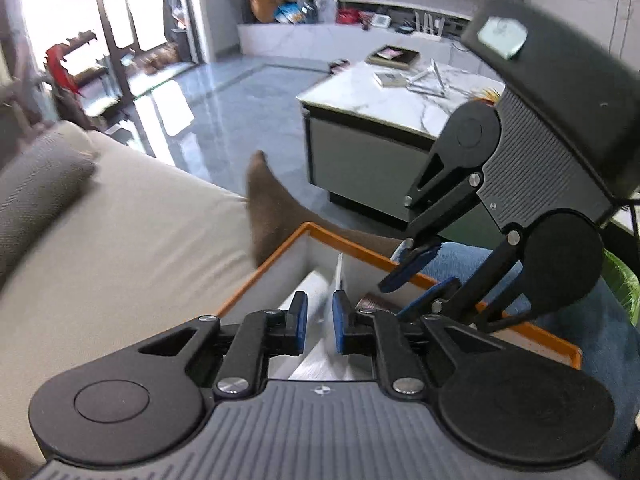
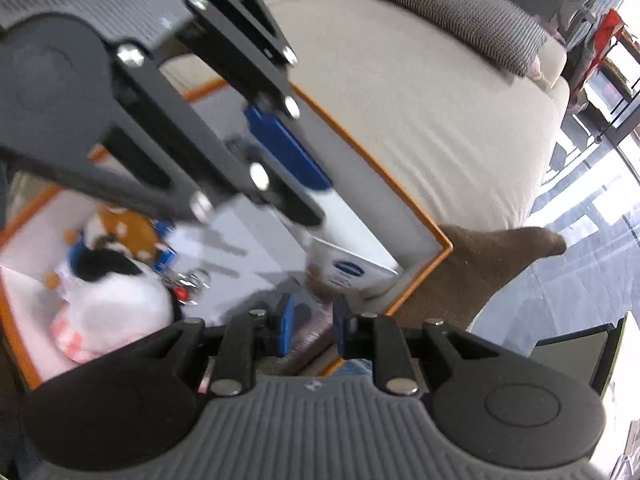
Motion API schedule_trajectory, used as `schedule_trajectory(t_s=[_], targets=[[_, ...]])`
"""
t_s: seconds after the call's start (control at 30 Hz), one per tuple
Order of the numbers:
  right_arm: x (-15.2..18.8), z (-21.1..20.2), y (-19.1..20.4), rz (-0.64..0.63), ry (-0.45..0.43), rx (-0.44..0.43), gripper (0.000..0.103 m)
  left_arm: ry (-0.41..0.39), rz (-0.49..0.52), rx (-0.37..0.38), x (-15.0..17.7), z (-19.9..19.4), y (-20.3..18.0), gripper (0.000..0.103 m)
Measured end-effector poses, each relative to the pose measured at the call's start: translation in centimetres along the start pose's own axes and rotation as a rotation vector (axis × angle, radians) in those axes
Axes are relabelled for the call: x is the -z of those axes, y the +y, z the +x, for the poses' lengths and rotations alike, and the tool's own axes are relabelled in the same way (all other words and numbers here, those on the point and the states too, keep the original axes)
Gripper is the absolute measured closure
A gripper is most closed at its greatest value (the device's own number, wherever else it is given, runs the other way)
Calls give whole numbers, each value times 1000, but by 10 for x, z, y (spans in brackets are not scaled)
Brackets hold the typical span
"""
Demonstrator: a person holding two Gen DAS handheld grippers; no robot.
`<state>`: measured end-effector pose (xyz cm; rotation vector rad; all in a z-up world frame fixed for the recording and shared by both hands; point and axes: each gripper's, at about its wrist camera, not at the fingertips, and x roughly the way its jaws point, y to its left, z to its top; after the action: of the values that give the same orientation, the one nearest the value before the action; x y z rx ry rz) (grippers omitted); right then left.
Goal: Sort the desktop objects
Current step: 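Carry the white tube over the orange box and open the left gripper, then move the right gripper to the brown cardboard cube and grasp it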
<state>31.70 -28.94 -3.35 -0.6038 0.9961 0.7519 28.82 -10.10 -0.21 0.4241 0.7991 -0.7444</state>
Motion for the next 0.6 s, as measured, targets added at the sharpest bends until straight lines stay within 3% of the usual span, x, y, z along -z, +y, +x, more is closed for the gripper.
schedule_trajectory(t_s=[0.13, 0.27, 0.4, 0.6], targets=[[-10, -20, 29, -24, -51, -7, 81, 8, -60, -86, 22, -54, 4, 85], [-23, -37, 66, -57, -108, -29, 79, 65, -137, -154, 56, -92, 7, 78], [-33, -44, 108, -111, -139, -83, 68, 114, -199, -161, 94, -108, 6, 71], [-57, -28, 164, -233, -98, -143, 57, 165, -244, -158, 147, -115, 4, 71]])
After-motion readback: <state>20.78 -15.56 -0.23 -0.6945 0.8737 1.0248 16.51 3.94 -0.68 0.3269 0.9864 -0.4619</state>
